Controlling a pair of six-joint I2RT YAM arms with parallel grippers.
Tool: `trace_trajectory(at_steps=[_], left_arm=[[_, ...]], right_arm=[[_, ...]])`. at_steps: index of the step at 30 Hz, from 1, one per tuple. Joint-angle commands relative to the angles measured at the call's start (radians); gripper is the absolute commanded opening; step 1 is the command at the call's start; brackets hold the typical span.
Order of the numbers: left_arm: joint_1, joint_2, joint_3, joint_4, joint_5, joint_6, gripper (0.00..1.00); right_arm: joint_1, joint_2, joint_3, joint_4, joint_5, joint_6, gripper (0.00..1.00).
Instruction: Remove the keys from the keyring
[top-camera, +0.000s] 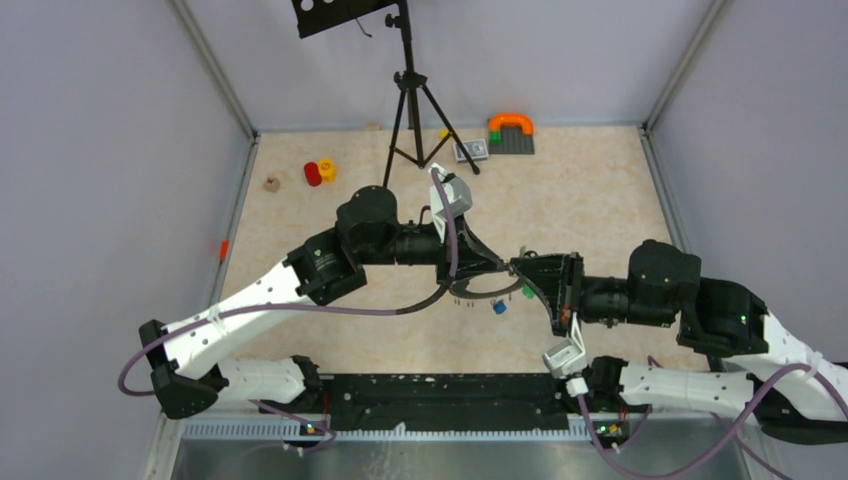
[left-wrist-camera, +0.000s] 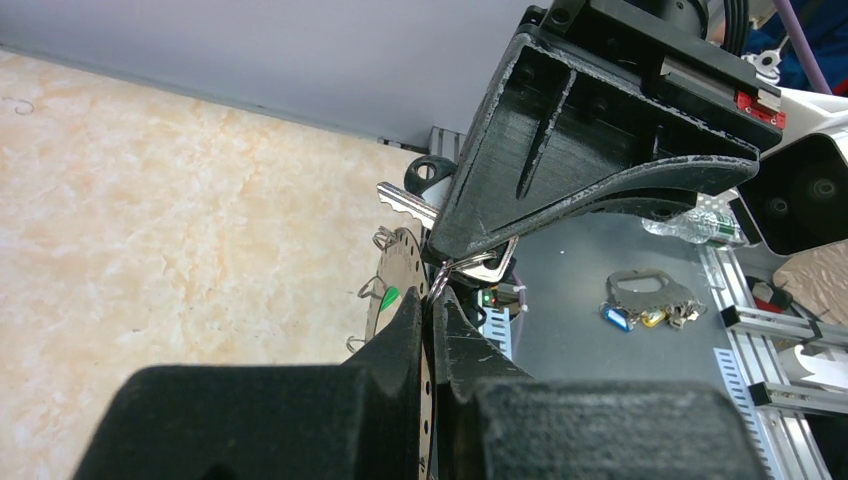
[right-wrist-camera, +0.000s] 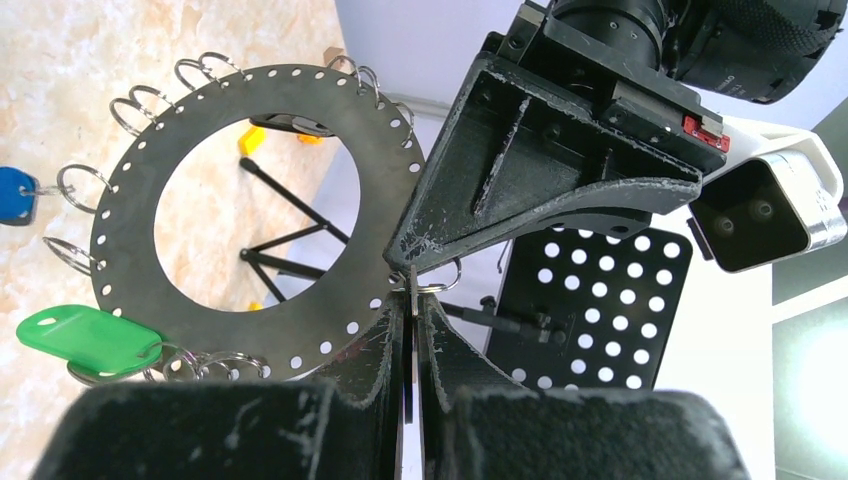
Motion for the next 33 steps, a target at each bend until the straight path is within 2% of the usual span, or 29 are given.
trace_trajectory(at_steps=[1,9,18,25,28,33], left_arm=[[0.028,-0.022,0.045,0.104,-0.077,-0.010,0.00],[0.028,-0.021,0.044,0.103,-0.093,-0.005,0.00],[0.030,-0.025,0.039,0.101,-0.101,0.000,0.00],[0.035,-0.029,0.039,0.099,-0.109,0.009,0.00],[0.035,-0.035,0.036,0.095,-0.111,0.019,0.00],[0.035,-0.053,0.026,0.094,-0.123,0.042,0.00]], right_arm=[[0.008,0.011,-0.012,-0.060,-0.076,-0.009,0.00],[0.008,0.034,-0.017,-0.084,-0.053,-0.033,0.00],[0.007,0.014,-0.023,-0.037,-0.042,-0.019,0.24],[0.008,-0.003,-0.024,-0.021,-0.034,-0.003,0.27],[0.008,-0.036,-0.052,0.038,-0.032,0.048,0.28],[0.009,-0.093,-0.088,0.153,-0.075,0.231,0.27]])
